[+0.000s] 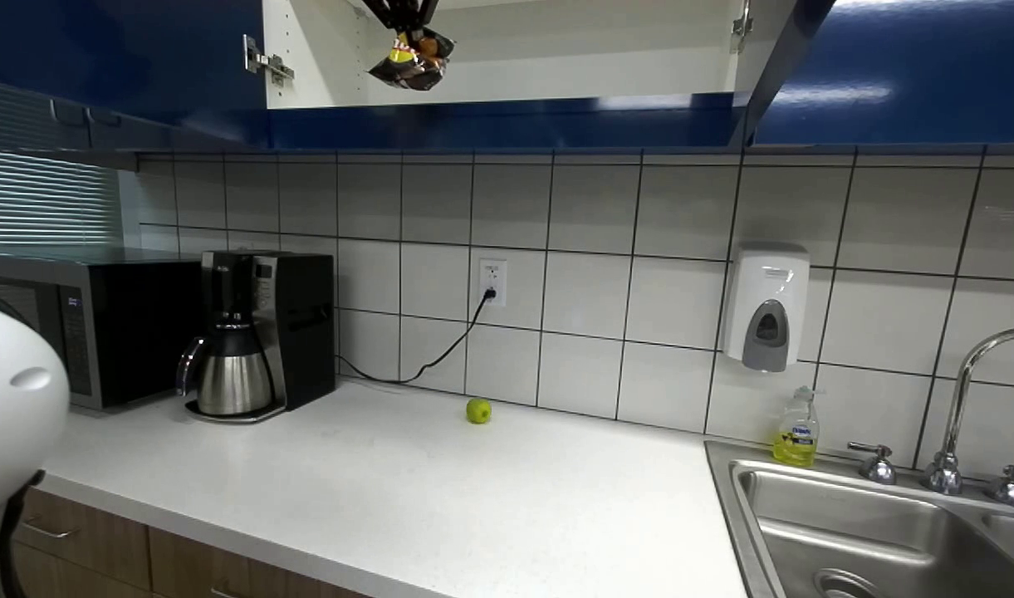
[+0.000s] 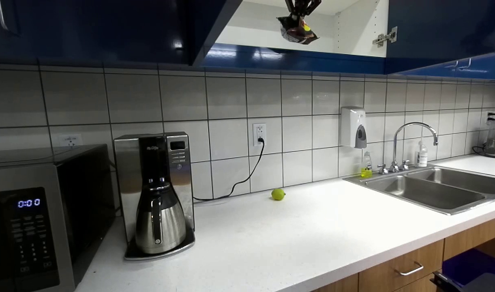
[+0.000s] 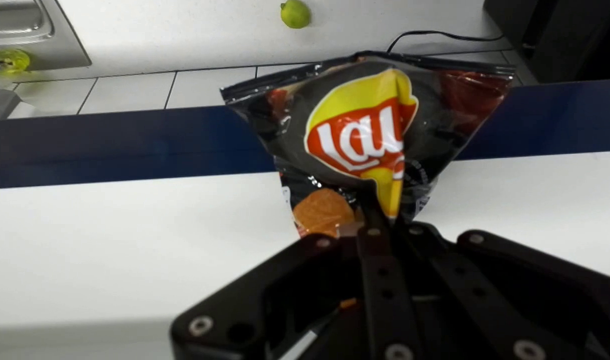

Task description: Pick up the packet on the counter and put it inside the cupboard

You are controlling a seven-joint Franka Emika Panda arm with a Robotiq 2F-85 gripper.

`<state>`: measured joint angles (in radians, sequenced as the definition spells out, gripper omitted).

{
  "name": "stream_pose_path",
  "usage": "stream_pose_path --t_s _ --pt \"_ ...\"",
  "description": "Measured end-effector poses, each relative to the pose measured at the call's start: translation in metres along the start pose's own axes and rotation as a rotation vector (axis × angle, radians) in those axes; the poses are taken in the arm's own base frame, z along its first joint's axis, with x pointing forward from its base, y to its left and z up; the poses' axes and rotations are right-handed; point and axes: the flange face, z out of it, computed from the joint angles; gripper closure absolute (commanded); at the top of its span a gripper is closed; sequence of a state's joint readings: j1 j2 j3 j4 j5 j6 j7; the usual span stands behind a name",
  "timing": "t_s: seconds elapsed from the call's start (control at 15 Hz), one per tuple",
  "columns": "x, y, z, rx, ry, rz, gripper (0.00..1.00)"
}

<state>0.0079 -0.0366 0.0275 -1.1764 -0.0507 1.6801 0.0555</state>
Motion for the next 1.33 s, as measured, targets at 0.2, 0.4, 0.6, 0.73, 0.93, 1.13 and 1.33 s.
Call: stream_pose_path --t_s 0.2,0.4,0.6,0.73,0.93,1.13,1.33 --pt "0.018 0.0 0.016 -0.01 0.005 0.0 1.0" --pt "0.032 -0.001 0.024 -0.009 0.021 0.0 1.0" --pt "0.044 -0.001 0.026 -0.006 0.043 0.001 1.0" --pt "0.05 -0.001 0.028 -0.006 0.053 0.003 1.0" --pt "0.057 0.0 0.033 -0.007 0.057 0.007 1.0" --pt "0.061 0.004 0.039 -0.013 0.049 0.015 1.0" --pt "0.067 0.009 0.047 -0.022 0.049 0.024 1.0"
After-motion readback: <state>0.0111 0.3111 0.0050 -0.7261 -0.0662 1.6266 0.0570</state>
